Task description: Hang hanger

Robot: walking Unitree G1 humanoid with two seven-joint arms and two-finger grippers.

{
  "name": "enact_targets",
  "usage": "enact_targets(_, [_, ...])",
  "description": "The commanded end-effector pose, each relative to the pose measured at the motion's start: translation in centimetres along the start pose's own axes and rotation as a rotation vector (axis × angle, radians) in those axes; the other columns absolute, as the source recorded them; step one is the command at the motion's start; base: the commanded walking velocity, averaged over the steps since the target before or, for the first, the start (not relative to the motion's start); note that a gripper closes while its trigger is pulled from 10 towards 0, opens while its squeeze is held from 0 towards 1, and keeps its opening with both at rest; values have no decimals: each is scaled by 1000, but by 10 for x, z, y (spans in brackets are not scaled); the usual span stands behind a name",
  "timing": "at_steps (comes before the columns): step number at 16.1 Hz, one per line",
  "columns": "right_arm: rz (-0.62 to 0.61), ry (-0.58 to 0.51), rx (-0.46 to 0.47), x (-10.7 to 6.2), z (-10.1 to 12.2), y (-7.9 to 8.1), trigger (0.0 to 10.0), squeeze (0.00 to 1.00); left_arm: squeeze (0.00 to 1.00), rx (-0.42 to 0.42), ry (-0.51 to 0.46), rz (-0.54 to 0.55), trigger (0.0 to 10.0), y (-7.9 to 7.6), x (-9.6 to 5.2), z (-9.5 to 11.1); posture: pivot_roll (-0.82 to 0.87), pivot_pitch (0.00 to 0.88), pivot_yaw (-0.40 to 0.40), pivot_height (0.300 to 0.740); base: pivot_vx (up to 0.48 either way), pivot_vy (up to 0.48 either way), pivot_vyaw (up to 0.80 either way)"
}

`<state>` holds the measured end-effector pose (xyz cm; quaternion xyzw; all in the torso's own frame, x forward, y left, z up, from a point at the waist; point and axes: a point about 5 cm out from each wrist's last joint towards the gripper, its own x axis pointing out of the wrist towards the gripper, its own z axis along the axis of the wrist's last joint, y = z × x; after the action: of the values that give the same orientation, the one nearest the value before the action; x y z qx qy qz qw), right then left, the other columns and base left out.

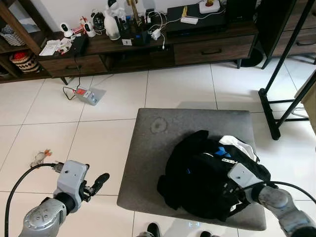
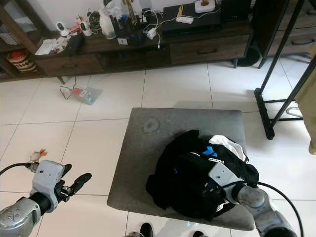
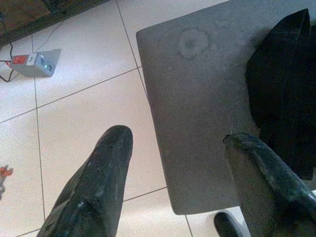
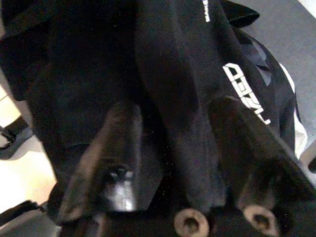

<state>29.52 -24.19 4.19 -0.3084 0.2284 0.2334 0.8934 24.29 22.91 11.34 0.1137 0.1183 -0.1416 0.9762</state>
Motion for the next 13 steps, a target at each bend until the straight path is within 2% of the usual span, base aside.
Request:
enact_targets(1, [27,60,-7,2,-12,13,1333,0,0,11,38,16,10000,5,-7,-7,144,326,177,740,0,0,0])
enact_targets(2, [29,71,-14,2,-14,13,3725,0,0,11,39,16,10000,5,-7,-7,146,329,177,740,0,0,0])
enact_targets(3, [20,77,-27,3,-15,13,10000,0,0,11,40,17,10000,5,-8,-7,147,331,177,740,0,0,0])
enact_targets(5, [-28,126,-54,1,-20,5,10000,0,0,11,42,16,10000,5,-9,-7,146,335,178,740,0,0,0])
enact_targets(6, [-55,147,-63,-2,-22,-1,2902,0,0,11,44,14,10000,5,-9,-7,143,334,178,740,0,0,0])
enact_targets(7, [-59,143,-58,-2,-22,-2,0,0,0,11,44,14,10000,5,-9,-7,140,336,180,740,0,0,0])
enact_targets(13, [-64,130,-63,3,-16,-2,0,0,0,13,46,13,10000,5,-10,-7,153,342,181,740,0,0,0])
